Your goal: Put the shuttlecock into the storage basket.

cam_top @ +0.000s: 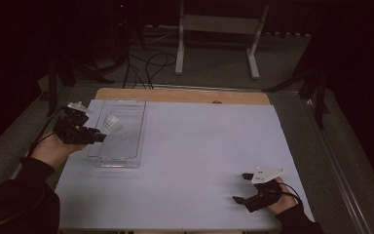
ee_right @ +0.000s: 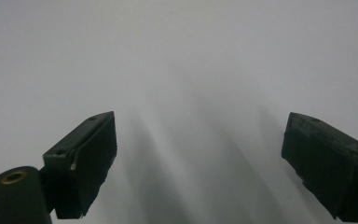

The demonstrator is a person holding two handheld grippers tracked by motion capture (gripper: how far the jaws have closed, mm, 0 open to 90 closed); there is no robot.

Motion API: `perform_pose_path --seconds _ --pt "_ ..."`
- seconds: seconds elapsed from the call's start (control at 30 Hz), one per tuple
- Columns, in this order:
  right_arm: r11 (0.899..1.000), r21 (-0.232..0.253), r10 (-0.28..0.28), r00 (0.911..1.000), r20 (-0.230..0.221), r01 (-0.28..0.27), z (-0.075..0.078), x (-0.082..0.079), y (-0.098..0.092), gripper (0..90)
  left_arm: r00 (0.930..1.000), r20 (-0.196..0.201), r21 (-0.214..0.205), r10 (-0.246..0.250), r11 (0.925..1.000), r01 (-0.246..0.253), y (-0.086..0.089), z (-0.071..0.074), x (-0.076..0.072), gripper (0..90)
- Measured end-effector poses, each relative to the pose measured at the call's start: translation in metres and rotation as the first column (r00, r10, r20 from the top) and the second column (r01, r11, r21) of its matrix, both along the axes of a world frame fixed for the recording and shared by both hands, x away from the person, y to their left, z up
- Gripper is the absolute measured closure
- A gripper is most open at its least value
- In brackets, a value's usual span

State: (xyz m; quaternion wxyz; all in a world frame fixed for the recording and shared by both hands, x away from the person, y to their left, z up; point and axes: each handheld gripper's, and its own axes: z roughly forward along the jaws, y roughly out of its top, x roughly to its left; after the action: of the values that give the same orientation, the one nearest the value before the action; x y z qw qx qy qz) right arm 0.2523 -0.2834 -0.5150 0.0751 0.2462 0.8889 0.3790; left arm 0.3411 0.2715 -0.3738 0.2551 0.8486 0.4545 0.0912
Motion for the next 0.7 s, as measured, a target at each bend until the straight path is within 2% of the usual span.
perform_pose_path --seconds 0.17,0.63,0.7 --pt "1.000 -0.005 -0.001 1.0000 0.001 0.001 0.000 0.000 0.000 10.4 0.9999 0.000 0.003 0.012 0.9999 -0.012 0.005 -0.005 0.000 65.9" --pt "1.000 -0.006 0.005 1.0000 -0.005 -0.005 0.000 -0.001 0.002 11.8 0.9995 -0.006 -0.025 0.031 0.9992 -0.031 0.016 -0.033 0.003 65.8" --pt "1.000 -0.006 0.006 1.0000 -0.005 -0.006 0.000 0.000 0.001 11.7 0.9995 -0.009 -0.019 0.030 0.9994 -0.030 0.018 -0.036 0.003 65.8"
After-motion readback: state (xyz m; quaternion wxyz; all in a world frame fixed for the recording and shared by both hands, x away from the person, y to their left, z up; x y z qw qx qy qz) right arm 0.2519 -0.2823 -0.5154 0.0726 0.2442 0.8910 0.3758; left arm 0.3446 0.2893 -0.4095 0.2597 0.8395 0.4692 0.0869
